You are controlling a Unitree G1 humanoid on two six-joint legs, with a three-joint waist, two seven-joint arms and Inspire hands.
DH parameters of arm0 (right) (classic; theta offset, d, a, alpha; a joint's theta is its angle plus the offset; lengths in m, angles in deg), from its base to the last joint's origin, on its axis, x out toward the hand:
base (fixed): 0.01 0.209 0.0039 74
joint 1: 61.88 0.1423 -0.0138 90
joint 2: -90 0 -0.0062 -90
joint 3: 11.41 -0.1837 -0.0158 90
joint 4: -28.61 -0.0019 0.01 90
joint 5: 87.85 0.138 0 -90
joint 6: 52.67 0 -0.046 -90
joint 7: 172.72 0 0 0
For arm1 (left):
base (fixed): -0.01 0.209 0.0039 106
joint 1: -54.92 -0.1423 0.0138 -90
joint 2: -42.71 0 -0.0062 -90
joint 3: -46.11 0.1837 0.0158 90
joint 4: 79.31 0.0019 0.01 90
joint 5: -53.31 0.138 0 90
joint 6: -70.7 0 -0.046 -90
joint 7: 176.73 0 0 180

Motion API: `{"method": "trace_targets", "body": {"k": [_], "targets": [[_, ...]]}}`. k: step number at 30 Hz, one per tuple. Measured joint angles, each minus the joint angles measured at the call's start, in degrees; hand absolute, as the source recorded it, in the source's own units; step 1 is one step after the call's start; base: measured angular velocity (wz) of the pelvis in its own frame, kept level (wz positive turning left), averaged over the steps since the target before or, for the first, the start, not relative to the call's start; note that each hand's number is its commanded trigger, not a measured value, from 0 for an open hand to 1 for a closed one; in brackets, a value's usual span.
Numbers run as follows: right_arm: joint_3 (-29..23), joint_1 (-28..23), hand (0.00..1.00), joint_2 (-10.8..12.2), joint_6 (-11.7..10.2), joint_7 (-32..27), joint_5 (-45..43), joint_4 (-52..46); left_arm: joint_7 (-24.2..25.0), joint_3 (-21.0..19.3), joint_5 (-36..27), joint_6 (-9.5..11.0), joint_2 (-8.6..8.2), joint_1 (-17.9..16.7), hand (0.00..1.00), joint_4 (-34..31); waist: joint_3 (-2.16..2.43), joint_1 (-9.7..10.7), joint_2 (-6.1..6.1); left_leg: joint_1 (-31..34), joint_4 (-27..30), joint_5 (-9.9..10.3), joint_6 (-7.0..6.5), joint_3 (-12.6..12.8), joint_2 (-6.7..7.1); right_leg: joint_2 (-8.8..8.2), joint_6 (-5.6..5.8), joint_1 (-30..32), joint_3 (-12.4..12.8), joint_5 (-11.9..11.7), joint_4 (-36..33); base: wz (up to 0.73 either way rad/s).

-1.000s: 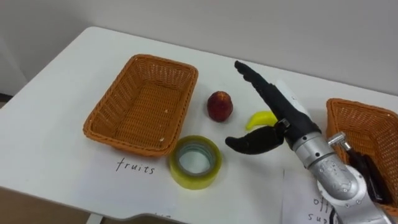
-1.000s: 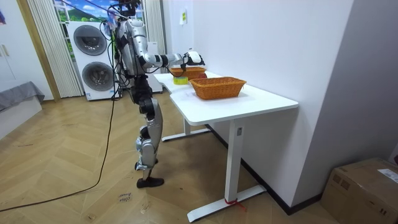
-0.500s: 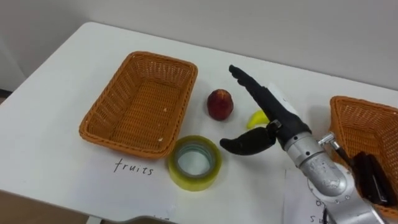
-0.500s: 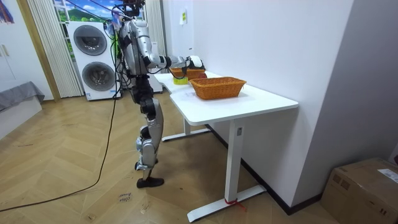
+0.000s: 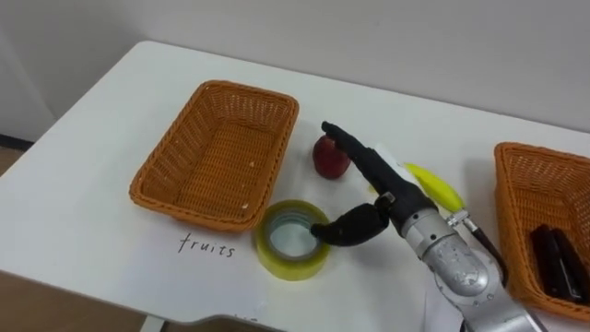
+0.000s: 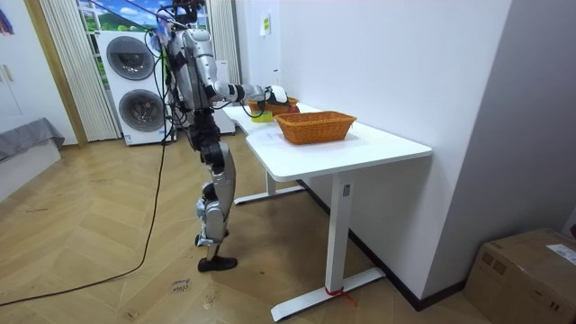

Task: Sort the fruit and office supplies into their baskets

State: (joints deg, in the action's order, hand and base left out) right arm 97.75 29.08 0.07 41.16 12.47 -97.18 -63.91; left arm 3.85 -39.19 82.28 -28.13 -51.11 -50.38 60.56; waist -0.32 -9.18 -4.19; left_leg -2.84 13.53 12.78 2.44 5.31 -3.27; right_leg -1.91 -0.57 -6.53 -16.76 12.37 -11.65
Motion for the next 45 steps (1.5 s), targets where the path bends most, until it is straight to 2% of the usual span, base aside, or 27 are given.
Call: {"method": "trace_targets", "body": {"k": [13,17,25,35,45], "targets": [[0.3,0.1,0.00,0.1,0.0,1.3,-0.3,0.1,0.0,0.0,0.0,0.1,0.00,0.2,0.00,-0.6,0.09,-1.4,-0.16,0.2,0.1,0.0,-0.02,-0.1,0.00,-0.06,0.00,0.2,-0.2,0.0,-0.1,0.00],[2.3,0.1,0.00,0.0,0.0,2.5,-2.9,0.3,0.0,0.0,0.0,0.0,0.00,0.2,0.00,-0.5,0.23,-1.4,-0.38,0.3,0.0,0.0,-0.03,-0.1,0.01,-0.07,0.00,0.4,-0.2,0.0,-0.1,0.00],[3.4,0.2,0.00,0.0,0.0,3.7,-5.2,1.9,0.1,0.0,0.0,0.0,0.00,0.3,0.00,0.3,0.00,-1.4,-1.06,0.1,0.0,0.0,-0.05,-0.1,0.02,-0.09,0.00,0.3,-0.2,0.0,-0.1,0.00],[3.2,1.3,0.00,0.1,1.2,3.1,-4.6,4.4,0.0,0.1,0.0,-1.4,-0.05,0.3,0.00,0.8,-0.07,-1.4,-1.34,0.4,0.0,0.0,-0.06,-0.2,0.06,-0.16,-0.01,0.2,-0.5,0.0,0.0,0.00],[3.2,1.4,0.00,0.1,1.2,3.0,-4.2,4.8,-0.1,0.1,0.0,-2.2,-0.05,0.8,0.00,0.8,-0.01,-1.4,-1.53,0.3,0.2,-0.1,-0.09,-0.2,0.11,-0.20,0.02,0.2,-0.5,0.0,0.1,0.00]]}}
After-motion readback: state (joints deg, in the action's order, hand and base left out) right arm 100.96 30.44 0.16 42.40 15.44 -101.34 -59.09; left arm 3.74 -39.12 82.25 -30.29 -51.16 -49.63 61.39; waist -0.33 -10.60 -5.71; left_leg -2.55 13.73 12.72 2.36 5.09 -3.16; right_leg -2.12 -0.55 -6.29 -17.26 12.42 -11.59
